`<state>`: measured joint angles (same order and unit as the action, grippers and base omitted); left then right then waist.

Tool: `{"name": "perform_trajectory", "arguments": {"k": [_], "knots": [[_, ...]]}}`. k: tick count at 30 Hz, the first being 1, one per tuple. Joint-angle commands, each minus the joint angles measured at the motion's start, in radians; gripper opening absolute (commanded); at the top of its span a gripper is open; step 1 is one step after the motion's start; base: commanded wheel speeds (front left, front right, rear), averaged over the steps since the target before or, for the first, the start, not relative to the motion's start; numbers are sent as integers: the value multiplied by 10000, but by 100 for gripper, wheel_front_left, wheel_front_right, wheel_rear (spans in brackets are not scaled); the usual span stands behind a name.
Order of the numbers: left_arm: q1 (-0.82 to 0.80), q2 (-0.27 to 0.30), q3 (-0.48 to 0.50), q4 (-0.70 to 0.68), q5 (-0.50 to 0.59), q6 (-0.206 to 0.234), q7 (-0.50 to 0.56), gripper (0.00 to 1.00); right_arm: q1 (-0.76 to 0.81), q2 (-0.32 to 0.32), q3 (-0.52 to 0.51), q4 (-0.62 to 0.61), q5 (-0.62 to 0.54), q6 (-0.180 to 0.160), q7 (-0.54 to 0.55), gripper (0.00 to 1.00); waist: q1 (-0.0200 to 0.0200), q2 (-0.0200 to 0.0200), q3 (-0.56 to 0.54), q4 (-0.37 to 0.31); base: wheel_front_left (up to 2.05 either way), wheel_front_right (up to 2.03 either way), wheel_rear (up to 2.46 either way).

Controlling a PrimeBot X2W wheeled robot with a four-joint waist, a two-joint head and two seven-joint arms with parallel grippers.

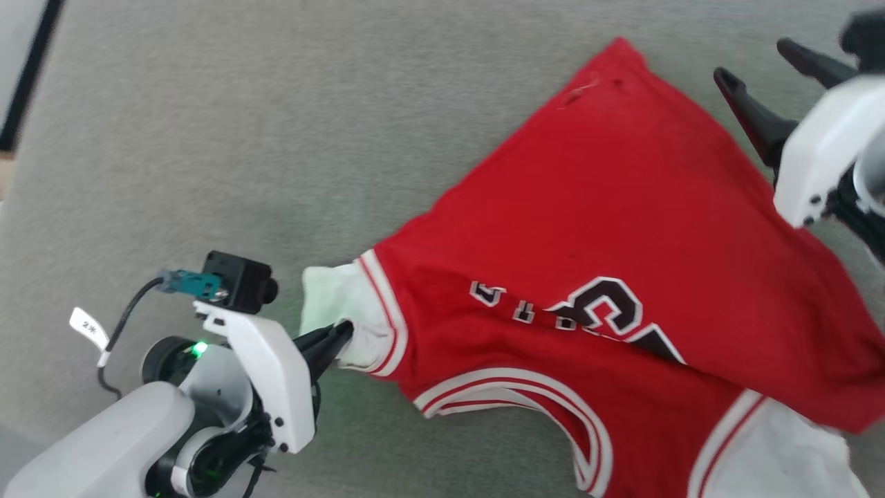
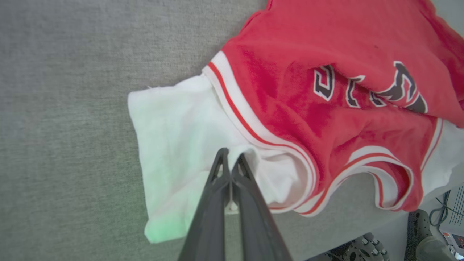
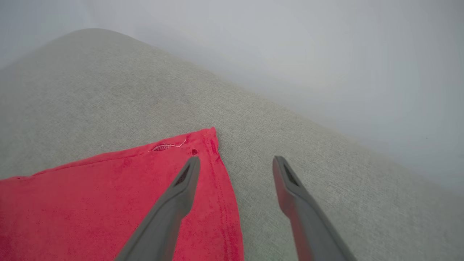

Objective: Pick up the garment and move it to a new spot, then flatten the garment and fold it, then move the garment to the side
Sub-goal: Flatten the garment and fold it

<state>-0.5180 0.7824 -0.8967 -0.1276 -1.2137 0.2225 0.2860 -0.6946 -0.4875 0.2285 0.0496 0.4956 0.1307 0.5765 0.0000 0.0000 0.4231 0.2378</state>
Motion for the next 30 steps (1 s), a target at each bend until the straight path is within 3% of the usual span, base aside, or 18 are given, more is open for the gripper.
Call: {"name": "perform_trajectory", "arguments": {"k": [1,9,15,21,23,30], "knots": [[-151,-103,-22,91,185,-89,9,0,-284,-61,224,341,26,0,-67,100,0,0,92,440,0,0,0],[-610,-883,-348,772,258,-666,112,0,-2721,-437,2533,3833,897,-2,569,100,0,0,273,1459,0,0,0],[-830,-1339,-489,1208,287,-990,82,0,-3825,-586,4159,5634,1939,-2,2330,100,0,0,461,1872,0,0,0],[-982,-1614,-535,1600,259,-1176,88,0,-3544,-595,5593,7032,2562,0,4406,98,0,0,517,1982,0,0,0],[-1028,-1656,-526,1714,214,-1224,100,0,-3451,-654,5870,7202,2715,1,4822,0,0,0,508,1968,0,0,0],[-1295,-1141,-187,1899,69,-1149,251,0,-4413,-952,5473,6724,2892,-14,3573,0,0,0,311,1458,0,0,0]]}}
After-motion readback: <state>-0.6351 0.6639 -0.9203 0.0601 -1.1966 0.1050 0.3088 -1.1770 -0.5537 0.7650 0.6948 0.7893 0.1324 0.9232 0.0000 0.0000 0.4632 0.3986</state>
